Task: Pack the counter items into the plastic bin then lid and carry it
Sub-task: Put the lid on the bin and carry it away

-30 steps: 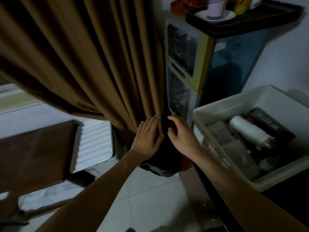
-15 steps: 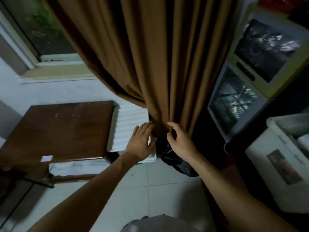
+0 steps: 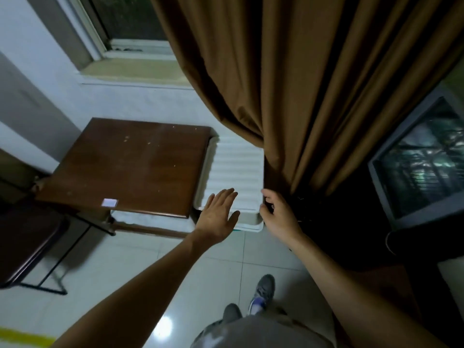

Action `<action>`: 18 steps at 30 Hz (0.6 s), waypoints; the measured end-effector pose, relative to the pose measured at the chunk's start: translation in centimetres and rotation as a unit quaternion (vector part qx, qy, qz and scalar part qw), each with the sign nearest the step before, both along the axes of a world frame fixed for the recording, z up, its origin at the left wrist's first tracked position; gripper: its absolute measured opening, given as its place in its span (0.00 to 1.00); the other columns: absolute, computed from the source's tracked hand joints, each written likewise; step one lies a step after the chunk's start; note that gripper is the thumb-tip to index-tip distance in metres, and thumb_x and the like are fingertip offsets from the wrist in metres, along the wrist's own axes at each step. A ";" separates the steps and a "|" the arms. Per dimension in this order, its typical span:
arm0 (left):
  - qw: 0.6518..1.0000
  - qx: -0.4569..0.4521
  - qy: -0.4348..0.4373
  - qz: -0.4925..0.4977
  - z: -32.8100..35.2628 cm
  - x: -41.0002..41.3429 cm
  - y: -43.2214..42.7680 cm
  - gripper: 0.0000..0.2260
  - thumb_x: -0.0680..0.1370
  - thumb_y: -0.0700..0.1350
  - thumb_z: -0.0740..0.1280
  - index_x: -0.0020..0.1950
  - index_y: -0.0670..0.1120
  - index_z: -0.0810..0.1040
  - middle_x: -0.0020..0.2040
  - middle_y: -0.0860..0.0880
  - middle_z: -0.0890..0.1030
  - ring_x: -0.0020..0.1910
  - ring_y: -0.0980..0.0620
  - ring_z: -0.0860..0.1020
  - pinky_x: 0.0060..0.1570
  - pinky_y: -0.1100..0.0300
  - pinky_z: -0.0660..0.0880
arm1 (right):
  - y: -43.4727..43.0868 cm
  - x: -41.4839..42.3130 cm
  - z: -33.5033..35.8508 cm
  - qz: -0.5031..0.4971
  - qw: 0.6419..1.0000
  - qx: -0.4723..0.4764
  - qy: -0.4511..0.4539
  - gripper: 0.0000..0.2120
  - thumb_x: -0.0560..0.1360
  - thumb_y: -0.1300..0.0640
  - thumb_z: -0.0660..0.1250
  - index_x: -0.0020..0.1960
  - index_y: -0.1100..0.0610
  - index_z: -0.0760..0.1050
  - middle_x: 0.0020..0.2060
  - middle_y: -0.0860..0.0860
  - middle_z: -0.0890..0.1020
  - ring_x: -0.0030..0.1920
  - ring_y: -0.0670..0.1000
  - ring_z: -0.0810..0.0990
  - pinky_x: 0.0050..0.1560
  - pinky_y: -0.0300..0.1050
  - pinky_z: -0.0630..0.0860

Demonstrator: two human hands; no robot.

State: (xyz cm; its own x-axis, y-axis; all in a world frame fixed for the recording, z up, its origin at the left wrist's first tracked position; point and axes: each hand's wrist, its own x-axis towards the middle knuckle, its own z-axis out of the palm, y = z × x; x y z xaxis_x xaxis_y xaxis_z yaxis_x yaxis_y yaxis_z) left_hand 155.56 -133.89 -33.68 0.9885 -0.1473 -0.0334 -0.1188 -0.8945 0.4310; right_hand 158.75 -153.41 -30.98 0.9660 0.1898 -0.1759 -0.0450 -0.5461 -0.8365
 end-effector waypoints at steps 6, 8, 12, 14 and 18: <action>0.999 -0.004 0.035 0.022 -4.1 3.6 -0.4 0.26 0.81 0.56 0.54 0.76 0.45 0.63 0.77 0.48 0.65 0.77 0.48 0.60 0.76 0.50 0.55 | 1.4 4.0 -5.6 -0.029 0.987 0.095 0.124 0.19 0.78 0.61 0.62 0.68 0.54 0.70 0.65 0.48 0.74 0.64 0.47 0.73 0.62 0.41 0.69; 0.998 -0.009 0.056 0.027 -5.4 4.4 -0.4 0.24 0.82 0.52 0.57 0.77 0.46 0.63 0.77 0.48 0.64 0.76 0.48 0.60 0.76 0.51 0.56 | 1.6 4.9 -7.3 -0.058 0.975 0.125 0.172 0.18 0.78 0.61 0.63 0.68 0.54 0.70 0.64 0.47 0.74 0.63 0.46 0.73 0.59 0.39 0.69; 0.994 -0.009 0.104 0.040 -8.2 5.7 0.7 0.24 0.83 0.52 0.57 0.77 0.46 0.61 0.78 0.48 0.62 0.77 0.49 0.58 0.76 0.52 0.54 | 2.5 6.5 -11.1 -0.161 0.942 0.168 0.241 0.15 0.77 0.62 0.65 0.62 0.52 0.74 0.61 0.50 0.77 0.58 0.49 0.77 0.63 0.49 0.75; 0.990 -0.003 0.137 0.020 -9.6 7.4 1.6 0.24 0.83 0.52 0.56 0.78 0.47 0.60 0.79 0.49 0.60 0.78 0.49 0.56 0.77 0.52 0.52 | 3.4 7.5 -13.3 -0.214 0.916 0.200 0.275 0.14 0.77 0.64 0.65 0.62 0.54 0.74 0.59 0.52 0.78 0.57 0.51 0.79 0.61 0.49 0.77; 0.979 0.012 0.203 -0.018 -11.4 8.9 3.2 0.25 0.84 0.51 0.55 0.79 0.48 0.56 0.80 0.50 0.55 0.79 0.49 0.52 0.77 0.52 0.49 | 5.2 7.7 -15.2 -0.237 0.875 0.261 0.331 0.14 0.78 0.62 0.66 0.62 0.54 0.73 0.60 0.54 0.78 0.60 0.54 0.79 0.60 0.48 0.77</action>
State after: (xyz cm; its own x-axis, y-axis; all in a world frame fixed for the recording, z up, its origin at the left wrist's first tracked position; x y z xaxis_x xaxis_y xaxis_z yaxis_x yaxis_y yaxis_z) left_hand 164.50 -130.66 -45.04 0.8869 -0.1758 -0.4272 0.0270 -0.9035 0.4278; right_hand 166.50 -148.25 -46.14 0.6778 0.0165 -0.7350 -0.7316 0.1147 -0.6720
